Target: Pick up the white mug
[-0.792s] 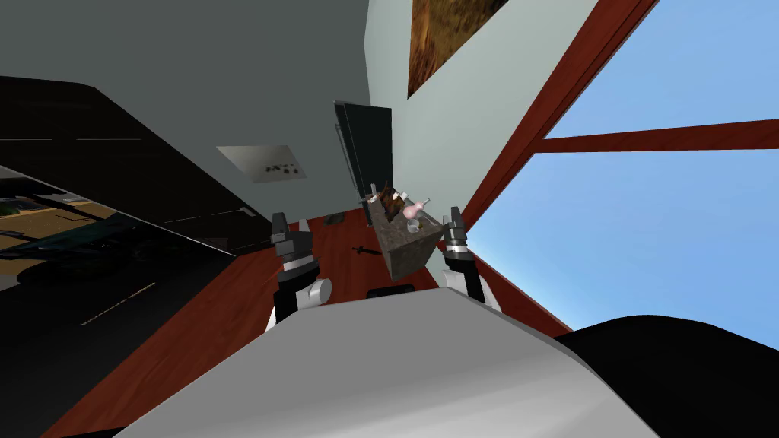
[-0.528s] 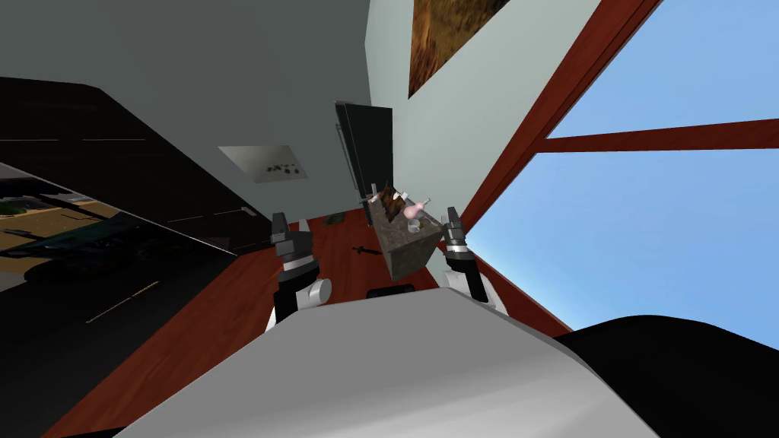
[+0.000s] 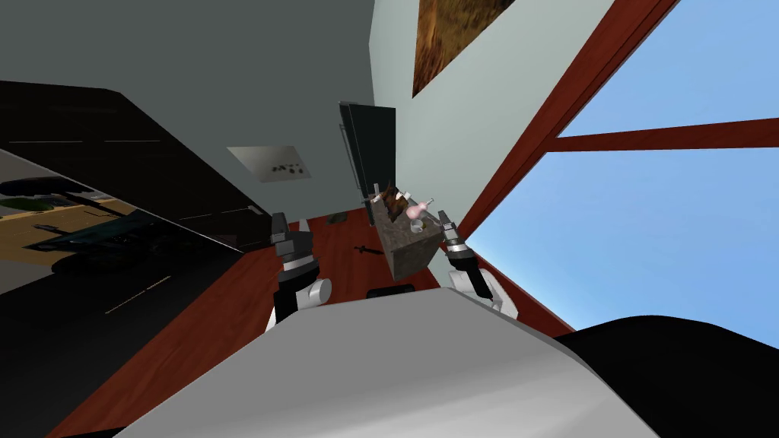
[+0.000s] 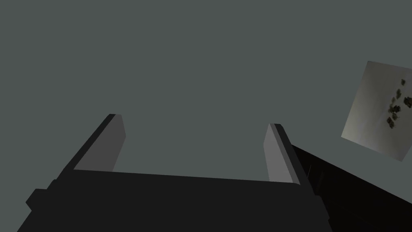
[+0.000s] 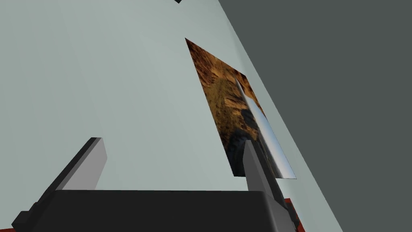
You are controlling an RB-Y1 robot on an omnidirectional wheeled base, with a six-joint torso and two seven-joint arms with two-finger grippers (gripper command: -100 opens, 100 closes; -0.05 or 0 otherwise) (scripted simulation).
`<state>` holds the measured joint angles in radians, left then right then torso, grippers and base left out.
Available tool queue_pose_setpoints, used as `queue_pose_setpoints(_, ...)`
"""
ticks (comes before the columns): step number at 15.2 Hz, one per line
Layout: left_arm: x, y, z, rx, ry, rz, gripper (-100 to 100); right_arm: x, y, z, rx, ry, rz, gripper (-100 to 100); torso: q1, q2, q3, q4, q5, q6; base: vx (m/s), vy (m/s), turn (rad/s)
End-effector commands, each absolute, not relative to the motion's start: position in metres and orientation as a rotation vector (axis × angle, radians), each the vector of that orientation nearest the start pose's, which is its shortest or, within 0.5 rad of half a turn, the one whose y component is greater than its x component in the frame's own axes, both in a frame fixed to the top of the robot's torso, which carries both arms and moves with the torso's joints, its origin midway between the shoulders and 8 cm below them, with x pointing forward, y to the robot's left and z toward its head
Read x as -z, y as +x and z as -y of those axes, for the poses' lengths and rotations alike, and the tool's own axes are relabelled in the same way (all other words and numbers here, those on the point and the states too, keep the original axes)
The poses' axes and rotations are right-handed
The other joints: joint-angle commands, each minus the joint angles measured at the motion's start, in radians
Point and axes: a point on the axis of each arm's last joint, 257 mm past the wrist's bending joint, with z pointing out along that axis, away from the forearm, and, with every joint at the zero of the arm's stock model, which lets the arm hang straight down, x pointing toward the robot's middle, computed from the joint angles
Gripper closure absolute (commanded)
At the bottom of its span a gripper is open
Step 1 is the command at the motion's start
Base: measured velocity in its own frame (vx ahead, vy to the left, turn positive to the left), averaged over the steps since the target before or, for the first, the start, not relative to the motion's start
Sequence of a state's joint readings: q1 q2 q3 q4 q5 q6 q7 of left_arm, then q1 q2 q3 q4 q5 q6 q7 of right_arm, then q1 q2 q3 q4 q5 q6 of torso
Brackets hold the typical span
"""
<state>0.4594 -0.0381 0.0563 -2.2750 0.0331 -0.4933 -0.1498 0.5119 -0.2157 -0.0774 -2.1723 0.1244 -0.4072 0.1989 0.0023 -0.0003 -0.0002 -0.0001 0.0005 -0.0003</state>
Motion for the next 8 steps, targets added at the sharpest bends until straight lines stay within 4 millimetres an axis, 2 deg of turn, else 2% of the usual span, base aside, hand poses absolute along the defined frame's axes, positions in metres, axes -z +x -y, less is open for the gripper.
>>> queue_pose_setpoints(1,-0.035,0.344,-0.302,1.145,-0.627,-0.577,0,0.053,0.378,0.293,-0.841,0.414,-1.062,-100,0.000,0.000,0.000,0.000,0.000,0.000,0.001,0.039,0.045)
queue_pose_setpoints(3,-0.035,0.344,-0.302,1.145,-0.627,-0.577,0,0.067,0.385,0.295,-0.736,0.324,-1.141,-100,0.000,0.000,0.000,0.000,0.000,0.000,0.000,0.045,0.061)
queue_pose_setpoints(8,-0.035,0.344,-0.302,1.145,-0.627,-0.577,0,0.083,0.393,0.299,-0.612,0.219,-1.218,-100,0.001,0.000,0.000,0.000,0.000,0.000,0.003,0.041,0.044)
